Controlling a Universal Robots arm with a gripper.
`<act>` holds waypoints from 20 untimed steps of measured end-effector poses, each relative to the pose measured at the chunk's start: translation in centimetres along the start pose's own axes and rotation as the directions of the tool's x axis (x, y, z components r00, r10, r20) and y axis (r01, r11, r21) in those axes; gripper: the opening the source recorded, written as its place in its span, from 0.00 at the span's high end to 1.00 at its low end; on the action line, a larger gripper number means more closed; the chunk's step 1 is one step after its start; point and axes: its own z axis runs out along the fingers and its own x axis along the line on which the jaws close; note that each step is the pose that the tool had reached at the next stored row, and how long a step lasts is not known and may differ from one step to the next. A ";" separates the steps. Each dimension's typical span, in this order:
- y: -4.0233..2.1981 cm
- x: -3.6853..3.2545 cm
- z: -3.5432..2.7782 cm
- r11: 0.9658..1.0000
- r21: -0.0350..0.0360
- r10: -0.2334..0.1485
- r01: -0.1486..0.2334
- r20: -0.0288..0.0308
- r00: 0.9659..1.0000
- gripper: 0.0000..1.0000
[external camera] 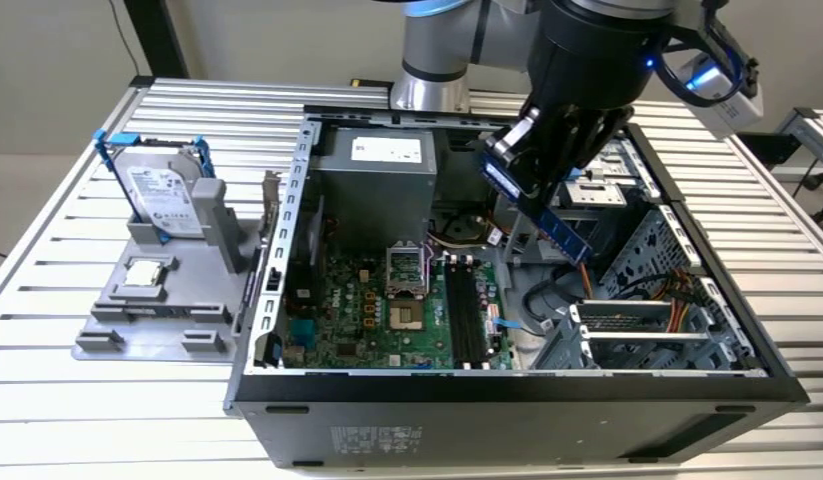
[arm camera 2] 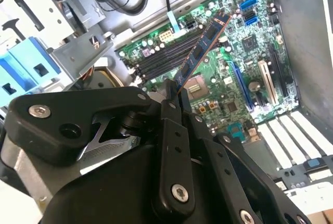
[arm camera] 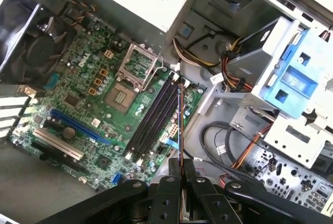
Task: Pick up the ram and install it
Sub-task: 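Insert the ram into the slot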
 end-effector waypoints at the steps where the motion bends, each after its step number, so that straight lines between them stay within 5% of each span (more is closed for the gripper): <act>1: -0.01 0.00 0.00 1.000 0.000 0.006 -0.006 0.000 1.000 1.00; 10: -0.06 0.03 0.00 0.998 0.003 0.061 -0.061 0.001 0.998 1.00; 20: -0.10 0.06 -0.01 0.992 0.006 0.128 -0.128 0.003 0.992 1.00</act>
